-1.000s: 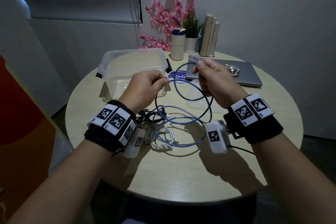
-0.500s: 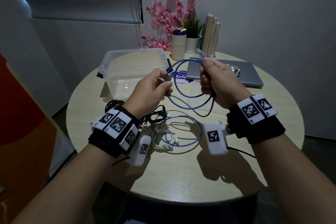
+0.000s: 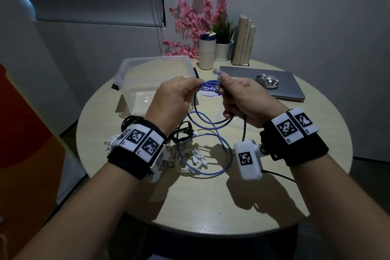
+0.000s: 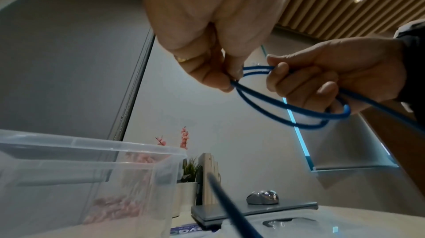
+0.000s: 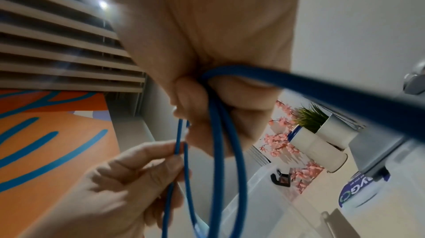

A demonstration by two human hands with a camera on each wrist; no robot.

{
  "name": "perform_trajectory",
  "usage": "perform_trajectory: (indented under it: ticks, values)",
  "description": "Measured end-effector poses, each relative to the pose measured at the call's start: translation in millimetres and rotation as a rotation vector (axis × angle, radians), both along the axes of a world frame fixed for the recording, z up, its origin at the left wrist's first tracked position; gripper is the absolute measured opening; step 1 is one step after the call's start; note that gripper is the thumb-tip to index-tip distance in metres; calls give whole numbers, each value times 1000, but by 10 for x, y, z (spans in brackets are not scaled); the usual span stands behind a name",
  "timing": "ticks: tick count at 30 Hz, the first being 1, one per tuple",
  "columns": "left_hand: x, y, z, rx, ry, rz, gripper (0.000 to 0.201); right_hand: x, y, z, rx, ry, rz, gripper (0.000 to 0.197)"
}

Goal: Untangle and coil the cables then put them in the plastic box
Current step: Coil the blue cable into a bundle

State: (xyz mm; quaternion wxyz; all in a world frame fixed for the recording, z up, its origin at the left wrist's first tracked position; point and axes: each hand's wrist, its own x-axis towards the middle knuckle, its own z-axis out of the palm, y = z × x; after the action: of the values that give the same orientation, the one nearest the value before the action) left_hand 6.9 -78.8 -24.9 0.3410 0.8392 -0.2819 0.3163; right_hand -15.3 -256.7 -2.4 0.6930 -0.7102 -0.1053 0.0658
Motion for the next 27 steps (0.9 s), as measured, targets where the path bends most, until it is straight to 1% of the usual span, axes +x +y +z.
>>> perform_trajectory:
  ticks: [2, 3, 4, 5, 7, 9, 11, 14, 19, 23, 27]
  values:
    - [4, -34, 34, 18, -58, 10, 23, -15, 23, -15, -48, 0, 25, 39]
    - [1, -51, 42, -14, -58, 6, 21, -18, 25, -19, -48, -2, 25, 39]
    - [-11, -64, 48, -79, -16, -3, 20, -18, 20, -18, -35, -6, 10, 38]
    - [-26, -75, 49, -162, 65, -12, 19, -13, 8, -10, -10, -10, -21, 37]
    - [-48, -83, 22, -286, 271, -23, 13, -1, -25, 19, 70, -4, -93, 36]
    - [-56, -78, -14, -333, 416, -39, 7, 3, -52, 51, 157, 14, -117, 37]
    - [-64, -69, -36, -358, 464, -42, 8, -4, -53, 61, 179, 28, -102, 37]
    - [-59, -58, -27, -303, 344, 3, 12, -11, -57, 39, 142, 30, -62, 37]
    - [-28, -14, -5, -66, 75, 72, 19, 0, -86, 43, 129, 47, 11, 34]
    - [-7, -11, -18, 10, -35, 70, 22, -12, -78, 62, 122, 50, 41, 34]
    - [27, 4, -3, 38, -108, 57, 24, -27, -88, 67, 115, 73, 40, 35]
